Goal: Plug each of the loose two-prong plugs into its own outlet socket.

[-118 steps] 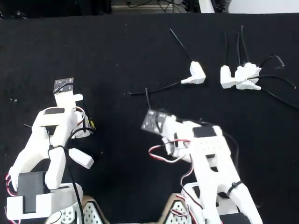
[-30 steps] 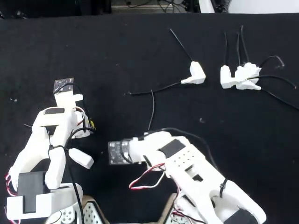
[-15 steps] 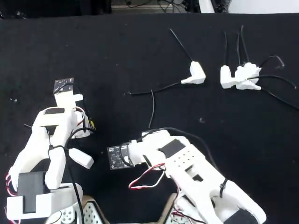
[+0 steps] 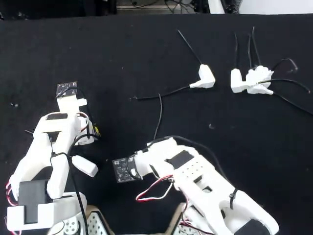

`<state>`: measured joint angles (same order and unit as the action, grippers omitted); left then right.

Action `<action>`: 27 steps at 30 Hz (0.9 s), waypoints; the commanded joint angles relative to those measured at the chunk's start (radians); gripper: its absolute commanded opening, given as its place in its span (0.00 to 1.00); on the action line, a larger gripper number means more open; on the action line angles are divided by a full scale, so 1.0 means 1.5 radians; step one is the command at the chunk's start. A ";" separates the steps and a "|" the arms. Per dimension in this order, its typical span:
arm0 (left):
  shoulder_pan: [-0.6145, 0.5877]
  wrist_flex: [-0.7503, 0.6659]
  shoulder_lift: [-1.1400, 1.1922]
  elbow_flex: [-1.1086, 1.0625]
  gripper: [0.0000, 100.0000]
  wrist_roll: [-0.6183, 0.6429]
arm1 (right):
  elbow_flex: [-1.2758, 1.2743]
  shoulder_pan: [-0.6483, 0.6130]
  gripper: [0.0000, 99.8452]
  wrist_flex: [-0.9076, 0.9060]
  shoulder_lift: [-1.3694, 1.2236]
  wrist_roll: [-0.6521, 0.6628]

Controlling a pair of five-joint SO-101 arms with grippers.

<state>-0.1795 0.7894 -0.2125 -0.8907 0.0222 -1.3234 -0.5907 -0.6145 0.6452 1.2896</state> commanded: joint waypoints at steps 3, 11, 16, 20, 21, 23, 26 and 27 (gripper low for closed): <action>0.002 -0.008 0.000 -0.001 0.23 0.004 | 0.019 0.060 0.03 0.012 0.014 -0.011; 0.002 -0.008 0.000 -0.001 0.23 0.004 | 0.034 0.116 0.01 0.008 0.014 -0.187; 0.002 -0.008 0.000 -0.001 0.23 0.004 | 0.083 0.079 0.01 -0.105 0.011 -0.271; 0.002 -0.008 0.000 -0.001 0.23 0.004 | 0.159 0.034 0.12 -0.174 0.009 -0.464; 0.002 -0.008 0.000 -0.001 0.23 0.004 | 0.169 0.029 0.16 -0.175 0.009 -0.506; 0.002 -0.008 0.000 -0.001 0.23 0.004 | 0.177 0.027 0.23 -0.157 0.009 -0.542; 0.002 -0.007 0.000 -0.001 0.23 0.003 | 0.166 0.039 0.22 -0.114 0.009 -0.446; 0.002 -0.006 0.000 -0.001 0.23 0.003 | 0.155 0.052 0.21 -0.107 0.011 -0.376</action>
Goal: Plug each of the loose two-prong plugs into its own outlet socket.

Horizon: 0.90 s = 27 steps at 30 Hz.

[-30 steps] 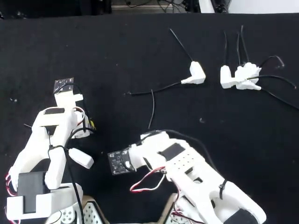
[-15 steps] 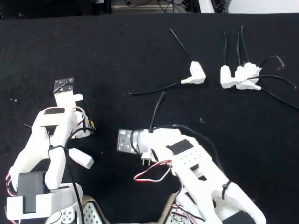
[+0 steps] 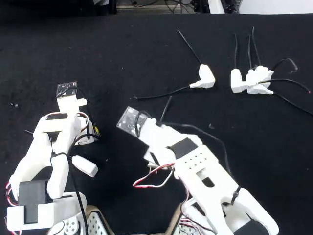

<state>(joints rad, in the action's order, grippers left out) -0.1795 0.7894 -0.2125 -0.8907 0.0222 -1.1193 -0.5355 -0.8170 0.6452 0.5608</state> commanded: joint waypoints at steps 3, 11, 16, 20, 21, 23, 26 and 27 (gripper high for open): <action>0.002 -0.006 0.000 -0.001 0.23 0.003 | -0.022 0.059 0.19 0.026 0.013 0.350; 0.002 -0.008 0.000 -0.001 0.23 0.003 | -0.176 0.048 0.19 0.174 0.013 0.574; 0.002 -0.007 0.000 -0.001 0.23 0.003 | -0.241 0.002 0.19 0.326 0.013 0.574; 0.002 -0.007 0.000 -0.001 0.23 0.003 | -0.242 -0.023 0.19 0.337 0.013 0.574; 0.002 -0.007 0.000 -0.001 0.23 0.003 | -0.242 -0.027 0.19 0.337 0.013 0.574; 0.002 -0.007 0.000 -0.001 0.23 0.003 | -0.242 -0.032 0.19 0.334 0.013 0.574; 0.002 -0.007 0.000 -0.001 0.23 0.003 | -0.242 -0.031 0.19 0.322 0.013 0.576; 0.002 -0.008 0.000 -0.001 0.23 0.003 | -0.238 -0.032 0.19 0.308 0.013 0.576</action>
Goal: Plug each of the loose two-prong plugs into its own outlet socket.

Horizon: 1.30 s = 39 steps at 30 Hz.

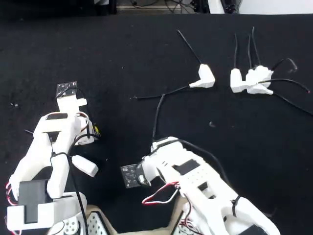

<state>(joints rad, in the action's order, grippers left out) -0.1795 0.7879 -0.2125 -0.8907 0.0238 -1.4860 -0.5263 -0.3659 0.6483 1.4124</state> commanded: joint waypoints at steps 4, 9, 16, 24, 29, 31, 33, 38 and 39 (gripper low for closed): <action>0.002 -0.007 0.000 -0.001 0.23 0.002 | 0.035 -0.080 0.17 -0.071 0.012 0.009; 0.002 -0.007 0.000 -0.001 0.23 0.002 | 0.075 -0.145 0.01 -0.111 0.012 0.009; 0.002 -0.006 0.000 -0.001 0.23 0.002 | 0.088 -0.149 0.01 -0.153 0.012 0.006; 0.002 -0.006 0.000 -0.001 0.23 0.002 | 0.087 -0.154 0.01 -0.261 0.090 -0.007; 0.002 -0.007 0.000 -0.001 0.23 0.002 | 0.087 -0.151 0.01 -0.345 0.237 -0.108; 0.002 -0.007 0.000 -0.001 0.23 0.002 | 0.085 -0.148 0.01 -0.371 0.290 -0.146; 0.002 -0.007 0.000 -0.001 0.23 0.002 | 0.086 -0.126 0.01 -0.400 0.333 -0.184; 0.002 -0.007 0.000 -0.001 0.23 0.002 | 0.125 0.037 0.01 -0.441 0.358 -0.248; 0.002 -0.007 0.000 -0.001 0.23 0.002 | 0.138 0.080 0.01 -0.447 0.352 -0.256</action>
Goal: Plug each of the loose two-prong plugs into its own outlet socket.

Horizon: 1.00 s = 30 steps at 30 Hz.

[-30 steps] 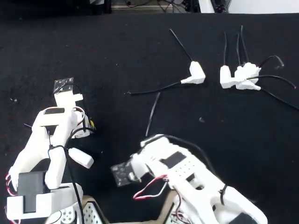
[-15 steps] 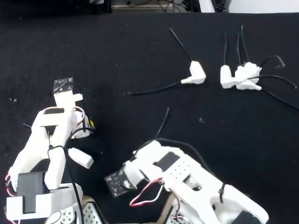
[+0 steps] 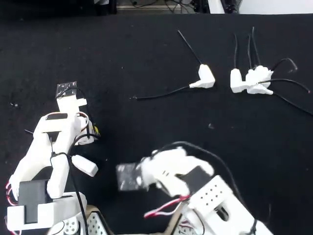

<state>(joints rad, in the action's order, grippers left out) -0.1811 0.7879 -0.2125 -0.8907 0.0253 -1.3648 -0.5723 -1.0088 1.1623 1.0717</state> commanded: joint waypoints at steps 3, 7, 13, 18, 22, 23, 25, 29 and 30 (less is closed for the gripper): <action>0.003 -0.007 0.000 -0.001 0.23 0.001 | 0.090 0.220 0.01 -0.042 -0.022 -0.050; 0.004 -0.007 0.000 -0.001 0.23 0.001 | 0.116 0.274 0.01 -0.077 -0.101 -0.050; 0.004 -0.007 0.000 -0.001 0.23 0.001 | 0.150 0.273 0.01 -0.078 -0.242 -0.051; 0.004 -0.007 0.000 -0.001 0.23 0.001 | 0.184 0.223 0.01 -0.078 -0.327 -0.130; 0.003 -0.006 0.000 -0.001 0.23 0.001 | 0.188 0.154 0.01 -0.051 -0.380 -0.204; 0.003 -0.005 0.000 -0.001 0.23 0.001 | 0.184 0.147 0.01 -0.035 -0.393 -0.222; 0.003 -0.004 0.000 -0.001 0.23 0.001 | 0.180 0.144 0.01 -0.014 -0.424 -0.245; 0.003 -0.003 0.000 -0.002 0.23 0.001 | 0.175 0.146 0.01 -0.019 -0.475 -0.230; 0.003 -0.003 0.000 -0.002 0.23 0.001 | 0.175 0.146 0.01 -0.031 -0.484 -0.223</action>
<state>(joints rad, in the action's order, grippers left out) -0.1811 0.7879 -0.2125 -0.8907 0.0253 -1.1362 -0.3376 -1.0457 0.4657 0.7219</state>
